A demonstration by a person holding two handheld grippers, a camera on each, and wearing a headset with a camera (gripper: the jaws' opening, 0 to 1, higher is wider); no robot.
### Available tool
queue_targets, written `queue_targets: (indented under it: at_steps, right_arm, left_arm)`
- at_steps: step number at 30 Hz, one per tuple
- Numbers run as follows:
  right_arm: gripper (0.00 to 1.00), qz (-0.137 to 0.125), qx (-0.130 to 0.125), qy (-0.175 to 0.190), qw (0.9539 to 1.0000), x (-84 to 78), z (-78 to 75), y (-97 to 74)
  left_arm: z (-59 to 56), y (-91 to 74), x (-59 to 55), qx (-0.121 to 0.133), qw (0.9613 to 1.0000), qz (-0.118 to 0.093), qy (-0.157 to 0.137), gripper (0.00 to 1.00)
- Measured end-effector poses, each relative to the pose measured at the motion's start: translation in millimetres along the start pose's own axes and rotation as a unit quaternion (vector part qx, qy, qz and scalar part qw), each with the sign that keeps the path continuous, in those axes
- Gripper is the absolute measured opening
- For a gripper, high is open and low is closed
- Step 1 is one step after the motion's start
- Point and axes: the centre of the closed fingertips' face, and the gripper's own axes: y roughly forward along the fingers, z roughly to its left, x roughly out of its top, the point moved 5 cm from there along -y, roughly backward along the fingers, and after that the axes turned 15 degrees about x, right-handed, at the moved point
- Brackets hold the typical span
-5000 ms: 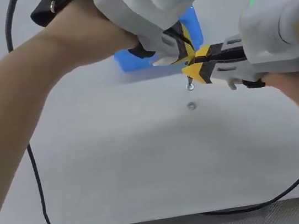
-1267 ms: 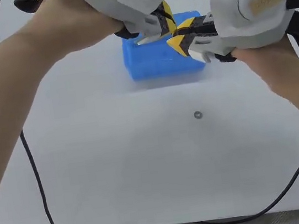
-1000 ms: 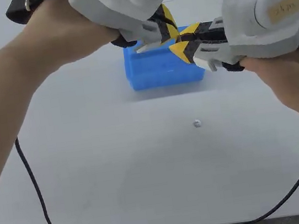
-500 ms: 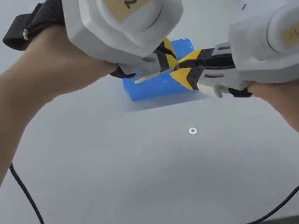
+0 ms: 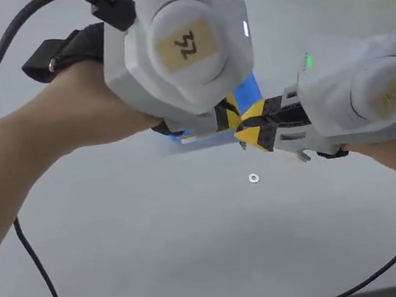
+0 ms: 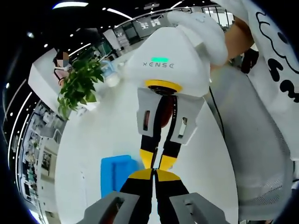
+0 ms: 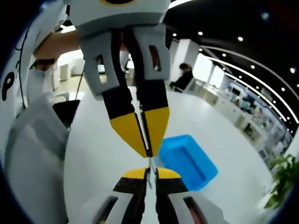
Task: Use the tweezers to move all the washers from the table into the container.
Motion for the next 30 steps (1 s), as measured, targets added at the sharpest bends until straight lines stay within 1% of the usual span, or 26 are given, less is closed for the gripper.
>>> queue_targets:
  at_steps: [3, 7, 10, 13, 16, 25, 28, 30]
  right_arm:
    - [0.02, 0.003, 0.014, -0.003, 0.9999, -6.2, 2.4, 4.1]
    - [0.02, 0.000, 0.017, 0.009, 0.9998, -13.2, 1.0, 9.0]
    - [0.02, -0.009, 0.022, 0.026, 0.9994, -19.0, 0.9, 12.6]
    - [0.02, -0.006, 0.019, 0.028, 0.9994, -23.6, 1.6, 13.9]
    - [0.02, -0.007, 0.023, 0.043, 0.9988, -29.3, 1.7, 12.9]
    - [0.02, -0.002, 0.032, 0.060, 0.9977, -34.4, 4.8, 11.7]
    - [0.02, 0.001, 0.031, 0.059, 0.9978, -36.1, 4.9, 12.4]
    - [0.02, 0.002, 0.029, 0.058, 0.9979, -36.3, 4.6, 12.2]
  left_arm:
    - [-1.3, 5.5, -3.8, -0.018, 0.9998, 0.004, -0.005, 0.00]
    - [-4.2, 13.2, -5.8, -0.028, 0.9993, 0.001, -0.023, 0.00]
    - [-7.8, 17.9, -6.8, -0.035, 0.9991, 0.005, -0.024, 0.00]
    - [-10.4, 21.6, -7.3, -0.041, 0.9988, 0.004, -0.025, 0.00]
    - [-12.1, 25.9, -7.0, -0.050, 0.9981, 0.002, -0.036, 0.00]
    - [-15.7, 32.3, -4.6, -0.062, 0.9969, 0.001, -0.049, 0.00]
    - [-16.1, 35.9, -6.3, -0.061, 0.9969, 0.003, -0.049, 0.00]
    - [-16.2, 35.3, -5.6, -0.059, 0.9972, 0.003, -0.047, 0.00]
